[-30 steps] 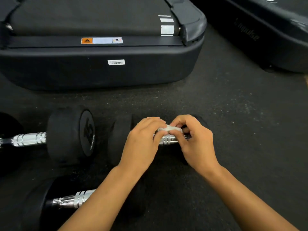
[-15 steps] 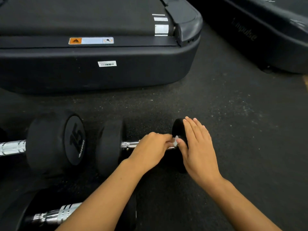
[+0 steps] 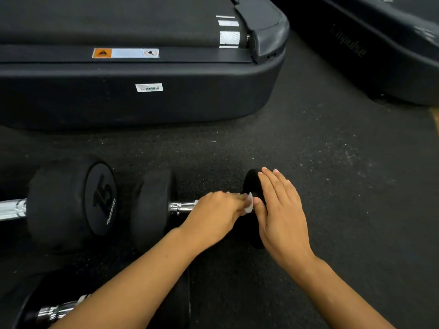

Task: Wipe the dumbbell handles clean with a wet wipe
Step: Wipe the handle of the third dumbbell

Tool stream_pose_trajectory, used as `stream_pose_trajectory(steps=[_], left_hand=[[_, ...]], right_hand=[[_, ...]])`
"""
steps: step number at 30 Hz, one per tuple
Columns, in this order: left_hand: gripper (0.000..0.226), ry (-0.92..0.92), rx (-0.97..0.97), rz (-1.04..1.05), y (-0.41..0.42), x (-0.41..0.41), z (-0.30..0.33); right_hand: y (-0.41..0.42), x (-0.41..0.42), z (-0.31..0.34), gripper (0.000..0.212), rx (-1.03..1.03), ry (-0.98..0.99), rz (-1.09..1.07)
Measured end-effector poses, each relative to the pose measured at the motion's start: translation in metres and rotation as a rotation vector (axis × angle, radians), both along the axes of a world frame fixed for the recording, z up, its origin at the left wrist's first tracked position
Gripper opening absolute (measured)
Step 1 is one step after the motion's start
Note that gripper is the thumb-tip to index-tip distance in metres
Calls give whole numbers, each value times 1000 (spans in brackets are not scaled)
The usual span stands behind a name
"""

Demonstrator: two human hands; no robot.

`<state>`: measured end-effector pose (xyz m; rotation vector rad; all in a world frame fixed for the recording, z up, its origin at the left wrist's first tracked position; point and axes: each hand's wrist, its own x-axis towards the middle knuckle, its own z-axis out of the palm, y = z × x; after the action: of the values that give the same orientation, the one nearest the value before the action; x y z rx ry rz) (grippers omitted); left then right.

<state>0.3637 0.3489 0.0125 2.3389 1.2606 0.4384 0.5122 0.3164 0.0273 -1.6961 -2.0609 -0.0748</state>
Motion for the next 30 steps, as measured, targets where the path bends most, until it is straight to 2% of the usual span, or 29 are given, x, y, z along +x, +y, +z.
stream_pose_trajectory(steps=[2, 3, 6, 9, 11, 13, 16, 20, 26, 30], left_hand=[[29, -46, 5, -30, -3, -4, -3], [26, -9, -21, -6, 2, -2, 1], [24, 116, -257, 106, 27, 12, 17], [37, 109, -387, 124, 41, 17, 24], [27, 91, -329, 115, 32, 13, 21], [18, 43, -139, 111, 12, 9, 10], [20, -53, 150, 7, -5, 4, -6], [27, -32, 467, -115, -10, -16, -16], [36, 20, 451, -121, -9, -1, -17], [40, 17, 268, 16, -6, 10, -12]], right_hand=[[0, 0, 0, 47, 2, -3, -5], [0, 0, 0, 48, 2, -5, -10], [0, 0, -1, 49, -7, -2, -18], [1, 0, -2, 48, -8, 14, -12], [0, 0, -2, 48, -3, 11, -8], [0, 0, -1, 48, 3, 4, -4], [0, 0, -2, 47, -3, 17, -5], [-1, 3, -3, 49, -20, 31, 13], [0, 2, -4, 48, -1, 56, 4], [1, 1, -3, 47, 2, 63, 0]])
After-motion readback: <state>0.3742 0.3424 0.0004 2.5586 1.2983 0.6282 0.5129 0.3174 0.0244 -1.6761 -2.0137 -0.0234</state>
